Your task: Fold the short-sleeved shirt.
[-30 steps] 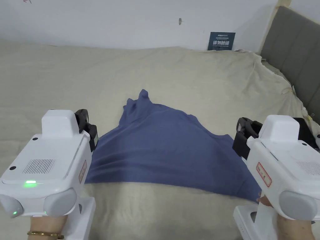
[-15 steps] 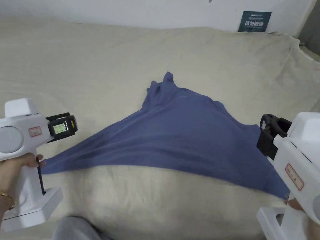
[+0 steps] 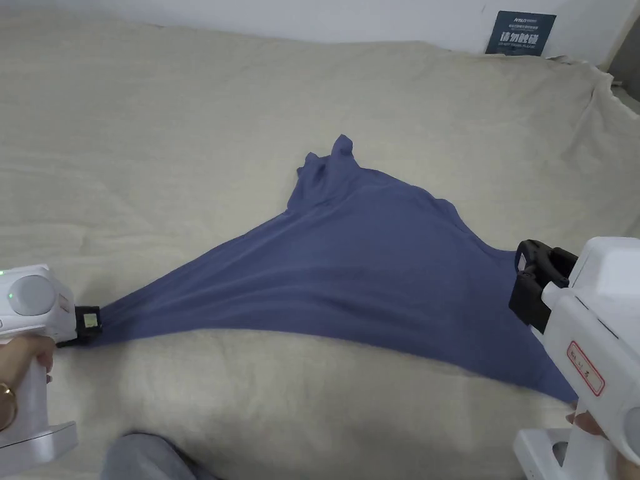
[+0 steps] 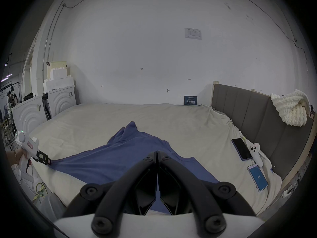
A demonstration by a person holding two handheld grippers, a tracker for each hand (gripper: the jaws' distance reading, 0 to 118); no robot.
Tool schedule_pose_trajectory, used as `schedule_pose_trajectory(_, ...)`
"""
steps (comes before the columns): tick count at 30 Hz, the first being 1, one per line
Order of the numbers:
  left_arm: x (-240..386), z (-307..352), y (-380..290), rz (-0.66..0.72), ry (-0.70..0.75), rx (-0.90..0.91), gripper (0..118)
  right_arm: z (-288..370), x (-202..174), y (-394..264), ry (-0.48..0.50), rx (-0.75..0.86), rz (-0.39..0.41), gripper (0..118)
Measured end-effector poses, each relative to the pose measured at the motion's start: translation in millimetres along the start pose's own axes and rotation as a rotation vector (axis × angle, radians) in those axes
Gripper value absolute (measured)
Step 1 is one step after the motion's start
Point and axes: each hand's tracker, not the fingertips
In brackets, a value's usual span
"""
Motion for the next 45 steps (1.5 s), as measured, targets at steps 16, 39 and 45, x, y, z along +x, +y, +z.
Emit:
schedule_pose_trajectory(16, -23.6, 41.6, -9.6, 0.193, -0.224, 0.279, 0, -29.3, 5.0, 32.8, 0.043, -0.032, 0.027, 0)
schedule_pose_trajectory(39, -14.5, 57.5, 4.8, 0.36, -0.244, 0.487, 0, -435.3, -70.4, 111.5, 0.149, -0.734, 0.219, 116)
schedule_pose_trajectory(45, -17.3, 43.4, 3.9, 0.403, -0.223, 0.446, 0, -500.8, -70.6, 69.9, 0.056, -0.811, 0.216, 87)
